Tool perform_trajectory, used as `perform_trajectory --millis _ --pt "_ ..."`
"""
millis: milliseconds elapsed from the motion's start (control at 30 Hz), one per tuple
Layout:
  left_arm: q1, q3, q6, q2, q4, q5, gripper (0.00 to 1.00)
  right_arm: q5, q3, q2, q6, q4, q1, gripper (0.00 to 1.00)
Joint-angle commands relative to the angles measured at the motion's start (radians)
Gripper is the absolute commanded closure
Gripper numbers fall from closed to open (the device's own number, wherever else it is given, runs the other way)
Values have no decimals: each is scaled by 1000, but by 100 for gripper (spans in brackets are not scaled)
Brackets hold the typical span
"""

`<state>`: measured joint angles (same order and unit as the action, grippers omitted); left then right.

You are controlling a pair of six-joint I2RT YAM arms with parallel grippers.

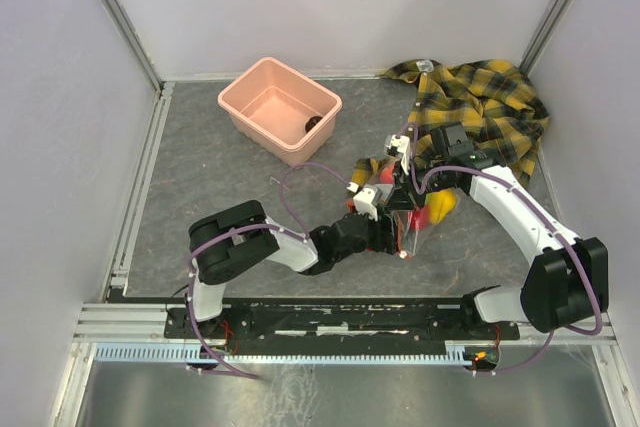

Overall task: Open the zip-top bag and remove the fake food
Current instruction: Pick up the fake fruit from the zipper food storage bag.

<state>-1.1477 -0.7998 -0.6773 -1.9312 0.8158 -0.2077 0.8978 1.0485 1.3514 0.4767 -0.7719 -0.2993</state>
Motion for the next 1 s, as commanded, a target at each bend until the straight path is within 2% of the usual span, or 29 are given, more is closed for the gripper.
perform_trajectory --millis 0,100,200,300,633,967 --pt "-6 -31 -30 -26 4 -25 21 42 24 -9 0 18 -6 98" --pt "-5 -27 -31 -31 15 -26 29 41 26 -9 -1 17 -6 98" --pt "-5 -22 -18 -29 30 2 49 39 28 -8 1 14 -6 98" --pt "-4 -9 -9 -15 36 20 58 37 29 -9 5 11 -6 98" --pt "-4 90 55 126 14 -9 60 27 40 -12 16 -2 -4 98" --pt "-4 186 46 258 -41 -29 63 26 42 -14 19 -4 7 99"
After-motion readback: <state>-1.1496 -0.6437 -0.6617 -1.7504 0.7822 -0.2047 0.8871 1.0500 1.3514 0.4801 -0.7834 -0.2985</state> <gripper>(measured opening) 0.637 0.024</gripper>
